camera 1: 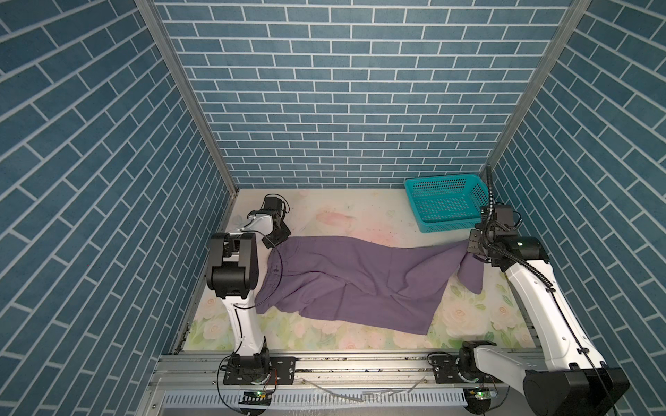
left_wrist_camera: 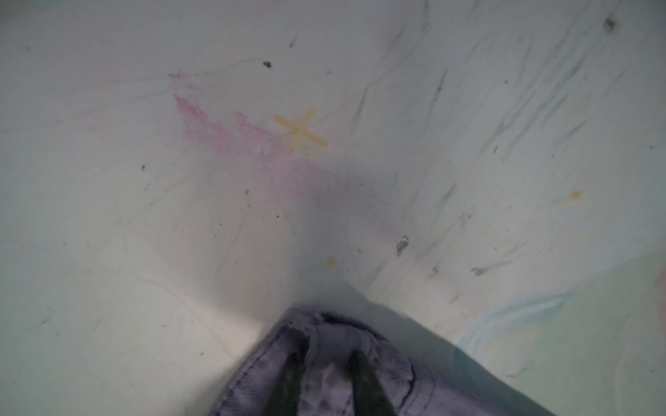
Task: Fold and stack the trousers
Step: Flatten out the trousers at the center of the table.
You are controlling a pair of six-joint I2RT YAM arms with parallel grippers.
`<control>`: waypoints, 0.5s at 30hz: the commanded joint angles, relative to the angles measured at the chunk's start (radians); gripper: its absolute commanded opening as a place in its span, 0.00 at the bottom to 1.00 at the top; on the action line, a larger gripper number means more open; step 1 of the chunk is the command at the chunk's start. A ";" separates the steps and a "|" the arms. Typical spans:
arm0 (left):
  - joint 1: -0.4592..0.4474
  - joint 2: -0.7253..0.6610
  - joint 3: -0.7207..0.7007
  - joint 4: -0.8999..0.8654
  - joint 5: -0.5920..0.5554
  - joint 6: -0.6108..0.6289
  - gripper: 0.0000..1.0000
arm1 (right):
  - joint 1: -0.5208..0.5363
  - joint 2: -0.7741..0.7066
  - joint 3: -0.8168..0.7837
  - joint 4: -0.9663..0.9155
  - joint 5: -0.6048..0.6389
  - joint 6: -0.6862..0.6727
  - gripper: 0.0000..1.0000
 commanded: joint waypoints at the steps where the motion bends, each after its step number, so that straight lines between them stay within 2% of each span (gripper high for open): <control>1: -0.003 0.034 0.003 -0.013 -0.004 -0.004 0.00 | -0.012 0.005 -0.004 0.028 -0.011 -0.009 0.00; 6: 0.030 0.026 0.090 -0.079 -0.052 0.016 0.00 | -0.025 0.032 -0.009 0.052 -0.050 -0.022 0.00; 10: 0.115 -0.024 0.138 -0.108 -0.070 -0.003 0.00 | -0.025 0.109 0.012 0.102 -0.124 -0.063 0.00; 15: 0.187 -0.088 0.171 -0.138 -0.129 -0.002 0.00 | -0.026 0.214 0.056 0.184 -0.143 -0.070 0.00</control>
